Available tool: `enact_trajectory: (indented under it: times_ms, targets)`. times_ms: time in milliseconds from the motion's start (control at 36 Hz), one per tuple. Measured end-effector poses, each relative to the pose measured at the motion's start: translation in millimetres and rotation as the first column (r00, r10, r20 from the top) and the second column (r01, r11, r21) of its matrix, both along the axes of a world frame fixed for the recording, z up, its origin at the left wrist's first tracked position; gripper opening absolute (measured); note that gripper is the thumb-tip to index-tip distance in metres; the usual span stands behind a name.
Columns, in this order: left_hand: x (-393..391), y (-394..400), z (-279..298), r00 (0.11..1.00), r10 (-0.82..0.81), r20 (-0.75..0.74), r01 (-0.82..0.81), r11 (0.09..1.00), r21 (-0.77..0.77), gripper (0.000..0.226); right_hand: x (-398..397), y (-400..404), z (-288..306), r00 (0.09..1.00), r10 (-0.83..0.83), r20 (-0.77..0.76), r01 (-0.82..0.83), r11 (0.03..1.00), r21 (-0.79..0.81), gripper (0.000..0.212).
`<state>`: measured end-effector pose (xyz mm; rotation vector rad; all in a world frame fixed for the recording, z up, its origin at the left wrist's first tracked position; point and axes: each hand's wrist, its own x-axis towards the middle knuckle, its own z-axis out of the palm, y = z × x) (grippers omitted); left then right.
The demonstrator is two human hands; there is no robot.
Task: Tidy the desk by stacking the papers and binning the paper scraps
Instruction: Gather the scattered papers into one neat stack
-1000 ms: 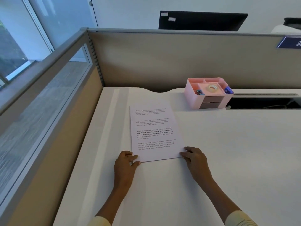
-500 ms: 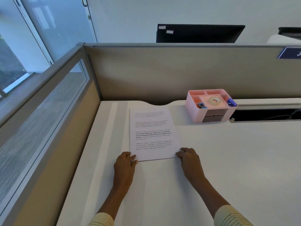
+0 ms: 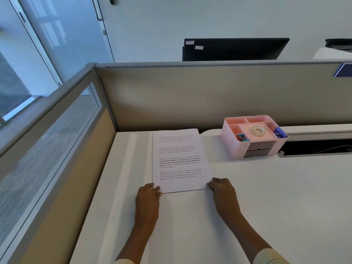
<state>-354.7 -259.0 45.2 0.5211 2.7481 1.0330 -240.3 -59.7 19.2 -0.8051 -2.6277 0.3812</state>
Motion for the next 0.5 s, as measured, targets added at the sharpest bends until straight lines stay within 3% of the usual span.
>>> enact_trajectory:
  times_ms: [500]
  targets:
    - [-11, 15, 3, 0.998, 0.043, 0.035, -0.044, 0.999, 0.017, 0.033, -13, 6, -2, 1.0, -0.006, -0.01, 0.007, 1.0, 0.027, 0.035]
